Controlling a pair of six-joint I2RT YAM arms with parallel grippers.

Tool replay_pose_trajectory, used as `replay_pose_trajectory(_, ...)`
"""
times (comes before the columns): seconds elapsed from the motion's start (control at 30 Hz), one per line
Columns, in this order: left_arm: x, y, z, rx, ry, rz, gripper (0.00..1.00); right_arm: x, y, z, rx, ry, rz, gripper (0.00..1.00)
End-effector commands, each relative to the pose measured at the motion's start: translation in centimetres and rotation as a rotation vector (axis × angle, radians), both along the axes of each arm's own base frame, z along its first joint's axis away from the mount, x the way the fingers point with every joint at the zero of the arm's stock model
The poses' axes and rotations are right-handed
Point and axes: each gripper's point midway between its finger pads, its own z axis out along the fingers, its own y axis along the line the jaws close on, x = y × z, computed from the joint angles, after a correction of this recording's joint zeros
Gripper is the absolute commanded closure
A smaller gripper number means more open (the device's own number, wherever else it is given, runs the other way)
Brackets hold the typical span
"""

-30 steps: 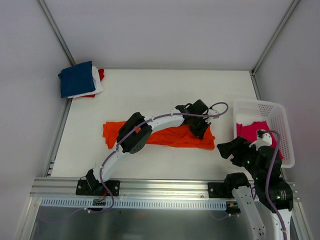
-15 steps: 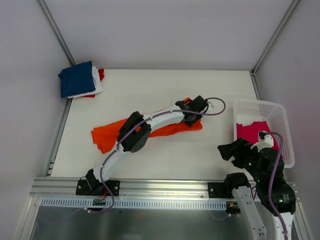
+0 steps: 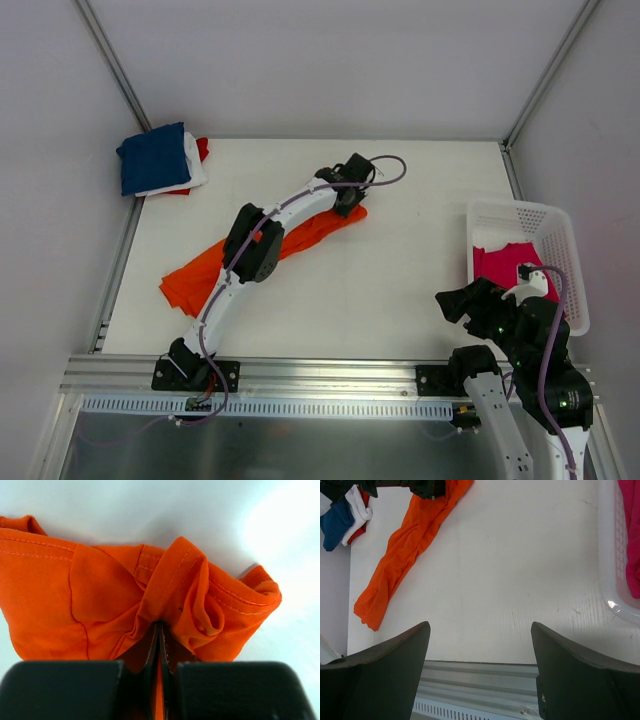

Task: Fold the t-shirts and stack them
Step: Fold the tshirt

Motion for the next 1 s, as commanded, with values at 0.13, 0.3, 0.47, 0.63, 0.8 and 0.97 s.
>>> replay_pose_trajectory(0.13,4.4,6.9,-0.7,0.034,0.046,0.104,1.0,0.1,0.2,0.6,0.0,-0.01,0.014,0.14)
replay_pose_trajectory(0.3,8.6,11.6,0.1,-0.005,0.011,0.208,1.0,0.2,0.1,0.2,-0.016,0.0,0.016,0.14)
replay_pose_trajectory(0.47,12.3,14.8,3.1,-0.203,0.0,0.344,1.0,0.3,0.1,-0.4,-0.027,0.02,0.024,0.13)
replay_pose_trajectory(0.63,15.9,20.3,7.0,-0.266,-0.119,0.468,1.0,0.6,0.4,-1.1,-0.022,0.033,0.036,0.13)
replay_pose_trajectory(0.8,18.3,22.6,10.0,-0.48,-0.137,0.498,1.0,0.7,0.9,-1.5,-0.005,0.046,0.055,0.13)
replay_pose_trajectory(0.97,18.5,21.6,16.9,-0.638,-0.206,0.431,1.0,1.0,1.1,-1.3,0.011,0.032,0.06,0.12)
